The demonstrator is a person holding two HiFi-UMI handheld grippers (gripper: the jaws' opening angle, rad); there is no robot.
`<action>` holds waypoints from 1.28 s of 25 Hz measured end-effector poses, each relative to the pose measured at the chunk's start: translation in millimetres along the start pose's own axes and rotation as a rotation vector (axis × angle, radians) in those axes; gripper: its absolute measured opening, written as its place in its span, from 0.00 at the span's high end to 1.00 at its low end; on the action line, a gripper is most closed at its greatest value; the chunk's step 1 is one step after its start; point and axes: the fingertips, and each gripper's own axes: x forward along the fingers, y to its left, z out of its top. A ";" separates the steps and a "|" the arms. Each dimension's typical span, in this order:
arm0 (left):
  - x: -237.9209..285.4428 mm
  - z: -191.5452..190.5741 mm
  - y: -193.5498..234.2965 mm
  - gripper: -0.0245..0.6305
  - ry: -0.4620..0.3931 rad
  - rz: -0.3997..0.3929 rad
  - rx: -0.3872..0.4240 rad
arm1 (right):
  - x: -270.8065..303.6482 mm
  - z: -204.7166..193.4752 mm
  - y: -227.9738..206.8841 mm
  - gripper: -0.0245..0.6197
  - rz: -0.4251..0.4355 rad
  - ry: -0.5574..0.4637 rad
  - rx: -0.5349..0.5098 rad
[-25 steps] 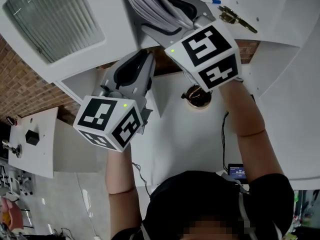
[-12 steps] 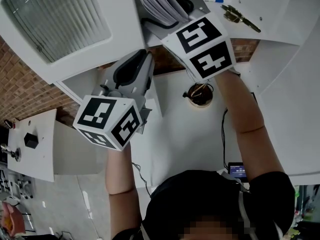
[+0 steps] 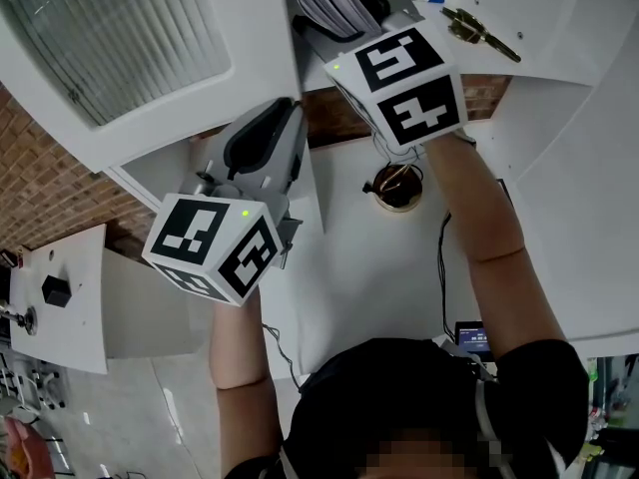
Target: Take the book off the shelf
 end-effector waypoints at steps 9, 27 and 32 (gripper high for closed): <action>-6.7 0.8 -4.8 0.89 -0.013 -0.017 -0.009 | -17.9 1.2 -19.7 0.85 -0.092 0.004 0.028; -12.2 6.0 -63.3 0.90 -0.044 -0.008 0.037 | -101.2 2.6 -24.2 0.86 -0.103 -0.067 0.010; -15.0 4.8 -79.7 0.90 -0.054 -0.005 0.064 | -124.2 1.3 -24.0 0.86 -0.111 -0.106 0.025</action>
